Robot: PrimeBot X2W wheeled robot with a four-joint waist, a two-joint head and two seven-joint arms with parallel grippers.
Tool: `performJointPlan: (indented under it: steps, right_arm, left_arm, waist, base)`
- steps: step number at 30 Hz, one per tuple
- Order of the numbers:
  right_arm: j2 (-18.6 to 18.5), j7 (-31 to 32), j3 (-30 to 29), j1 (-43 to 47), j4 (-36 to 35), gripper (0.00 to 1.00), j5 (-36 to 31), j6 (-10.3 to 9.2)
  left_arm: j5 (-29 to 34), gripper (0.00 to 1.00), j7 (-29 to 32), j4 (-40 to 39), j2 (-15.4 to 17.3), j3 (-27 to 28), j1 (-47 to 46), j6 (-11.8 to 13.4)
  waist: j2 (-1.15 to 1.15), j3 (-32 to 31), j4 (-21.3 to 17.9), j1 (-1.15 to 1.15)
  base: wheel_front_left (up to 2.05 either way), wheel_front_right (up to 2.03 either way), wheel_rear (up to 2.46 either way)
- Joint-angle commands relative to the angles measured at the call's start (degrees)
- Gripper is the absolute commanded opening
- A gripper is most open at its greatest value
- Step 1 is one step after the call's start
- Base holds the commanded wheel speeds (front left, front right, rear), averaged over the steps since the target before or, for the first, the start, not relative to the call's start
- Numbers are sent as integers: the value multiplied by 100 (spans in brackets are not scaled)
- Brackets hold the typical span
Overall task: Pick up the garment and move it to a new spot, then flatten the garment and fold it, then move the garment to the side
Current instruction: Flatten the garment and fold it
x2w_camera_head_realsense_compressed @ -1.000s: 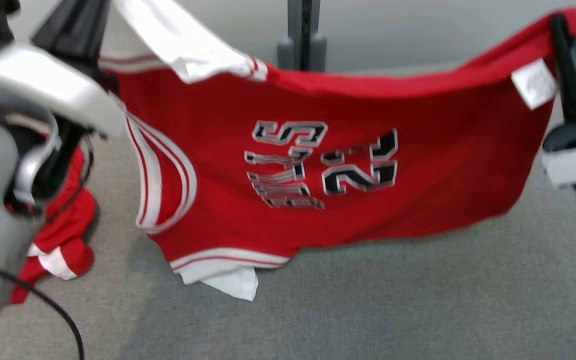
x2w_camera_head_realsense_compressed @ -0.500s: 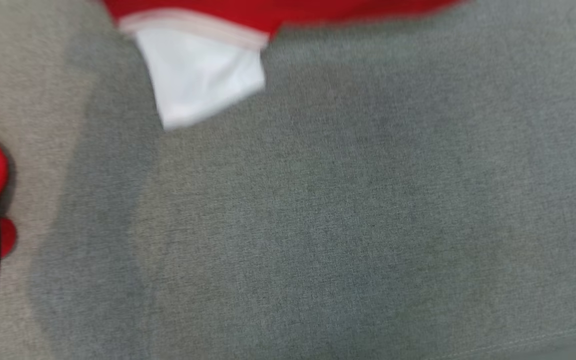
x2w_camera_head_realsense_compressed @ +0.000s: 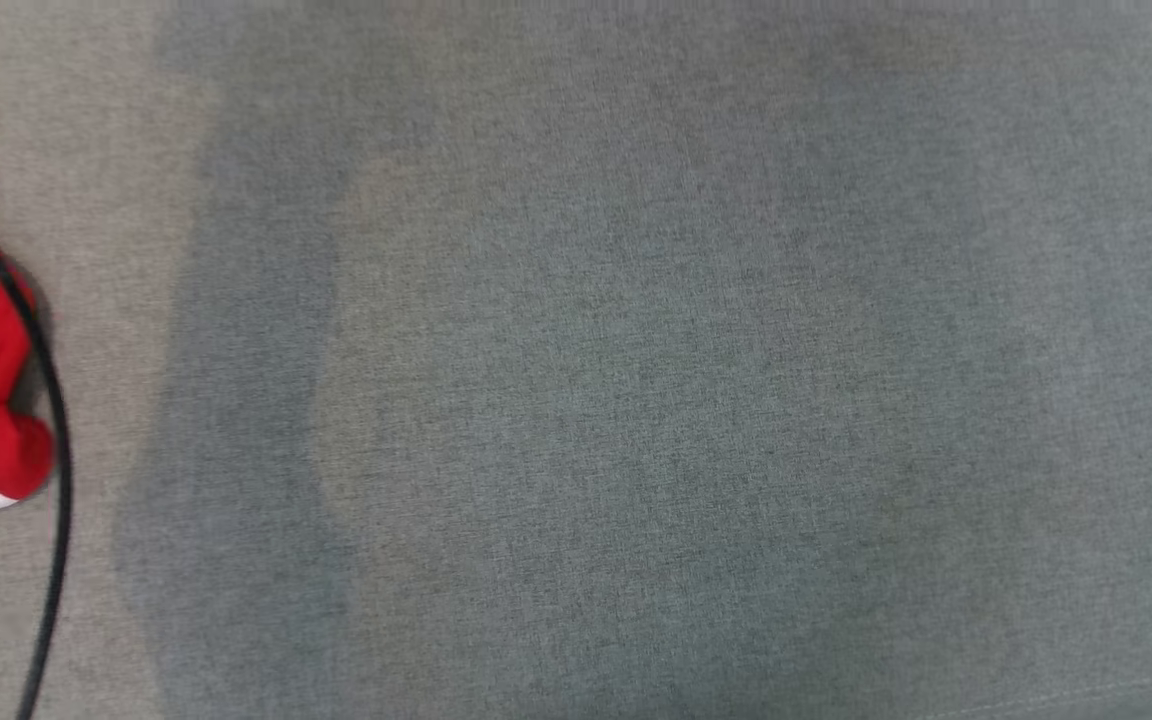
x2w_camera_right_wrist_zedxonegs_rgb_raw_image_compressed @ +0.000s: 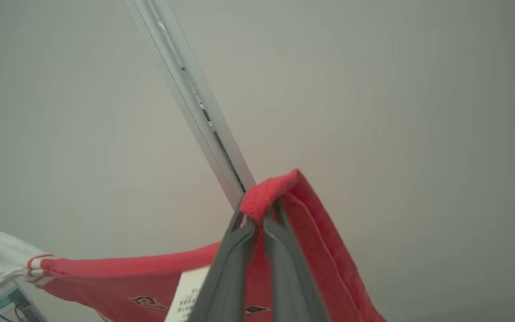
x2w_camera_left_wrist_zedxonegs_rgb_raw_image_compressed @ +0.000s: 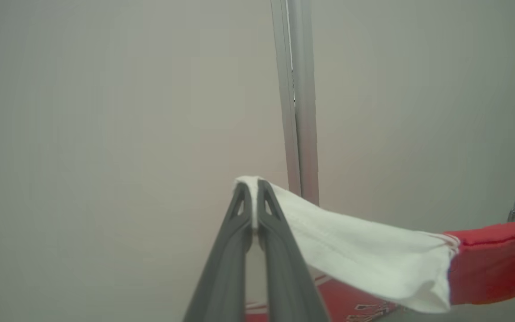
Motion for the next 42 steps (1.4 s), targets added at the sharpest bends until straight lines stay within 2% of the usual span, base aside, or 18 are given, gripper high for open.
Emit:
performJointPlan:
  steps: [1, 6, 14, 18, 23, 30, 35, 36, 42]
  right_arm:
    - [-83, 6, 20, 81, 14, 0, 87, 11]
    - [-164, 107, 626, 1154, -40, 0, 535, 11]
    - [-362, 246, 1399, 2671, -422, 0, 1170, 11]
    - [-449, 155, 1581, 3253, -528, 0, 1405, 11]
    - [-635, 10, 1850, 3803, -710, 0, 1444, 11]
    - [-853, -184, 1807, 4498, -891, 0, 1516, 11]
    - [-995, -219, 1847, 4931, -919, 0, 1293, 11]
    - [-995, -219, 1847, 4931, -919, 0, 1293, 11]
    - [-1006, -225, 1538, 5519, -1082, 0, 1118, 11]
  left_arm:
    - [-57, 0, 22, 10, 20, -11, 103, -31]
    - [-595, 0, 258, -248, 65, -378, 1362, -38]
    - [-1519, 0, 541, -1486, 509, -589, 3679, 4]
    - [-1850, 0, 719, -2343, 682, -593, 4804, 332]
    - [-2135, 0, 866, -3430, 938, -641, 6058, 861]
    - [-2389, 0, 986, -4581, 1302, -709, 7466, 1548]
    - [-2516, 0, 915, -4982, 1387, -727, 8164, 1881]
    - [-2516, 0, 915, -4982, 1387, -727, 8164, 1881]
    - [-2741, 0, 809, -5281, 1450, -723, 8888, 2176]
  waist:
    - [0, -116, 66, 0]
    - [0, -624, 138, 0]
    - [0, -1431, 191, 0]
    - [0, -1713, 244, 0]
    - [0, -1985, 324, 0]
    - [0, -2162, 418, 0]
    - [0, -2169, 459, 0]
    - [0, -2169, 459, 0]
    - [0, -2155, 442, 0]
  base:
    - [0, 0, 0]
    - [0, 0, 0]
    - [0, 0, 0]
    - [0, 0, 0]
    - [0, 0, 0]
    - [0, 0, 0]
    - [0, 0, 0]
    - [0, 0, 0]
    - [0, 0, 0]
